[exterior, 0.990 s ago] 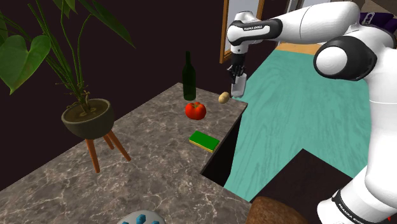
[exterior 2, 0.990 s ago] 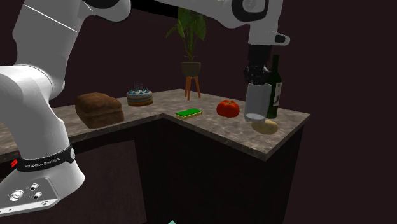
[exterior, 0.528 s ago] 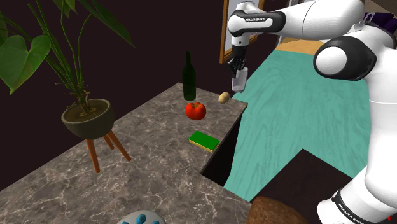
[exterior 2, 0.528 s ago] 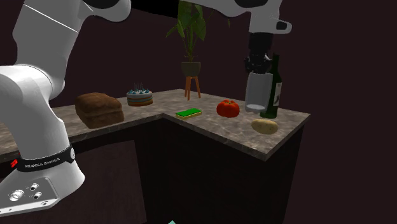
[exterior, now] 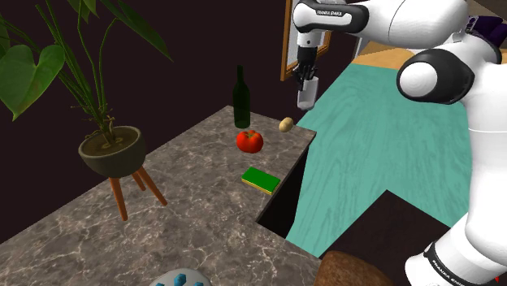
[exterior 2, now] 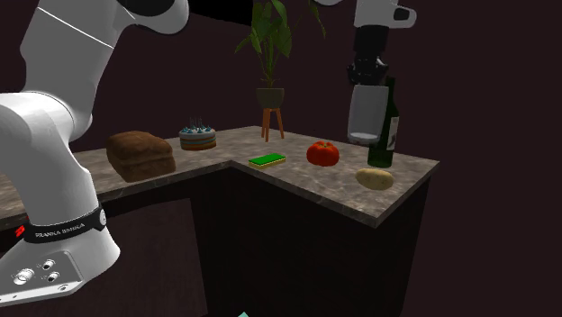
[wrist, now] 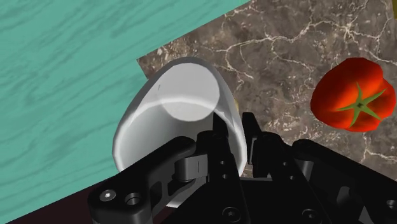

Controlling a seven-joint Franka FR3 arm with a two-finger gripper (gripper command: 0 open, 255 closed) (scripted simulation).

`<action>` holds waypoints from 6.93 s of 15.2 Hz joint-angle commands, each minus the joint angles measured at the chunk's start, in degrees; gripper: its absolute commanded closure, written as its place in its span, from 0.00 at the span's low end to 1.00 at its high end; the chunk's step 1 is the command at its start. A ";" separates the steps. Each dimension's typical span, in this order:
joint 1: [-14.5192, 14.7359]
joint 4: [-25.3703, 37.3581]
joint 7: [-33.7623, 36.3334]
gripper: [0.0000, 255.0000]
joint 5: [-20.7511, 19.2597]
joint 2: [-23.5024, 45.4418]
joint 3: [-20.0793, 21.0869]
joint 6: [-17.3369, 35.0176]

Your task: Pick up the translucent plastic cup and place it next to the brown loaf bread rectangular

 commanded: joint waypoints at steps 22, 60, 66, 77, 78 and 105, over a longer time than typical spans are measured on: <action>9.87 -24.55 11.85 1.00 -2.17 -21.86 3.03 3.38; 32.17 -44.48 58.82 1.00 0.21 -36.62 28.60 11.89; 32.24 -49.19 58.49 1.00 0.35 -36.71 28.70 16.50; 32.42 -56.55 58.22 1.00 0.22 -35.62 29.00 24.88; 32.44 -57.14 58.22 1.00 0.18 -35.44 29.04 25.64; 32.80 -65.80 58.96 0.00 -1.62 -29.94 29.52 39.47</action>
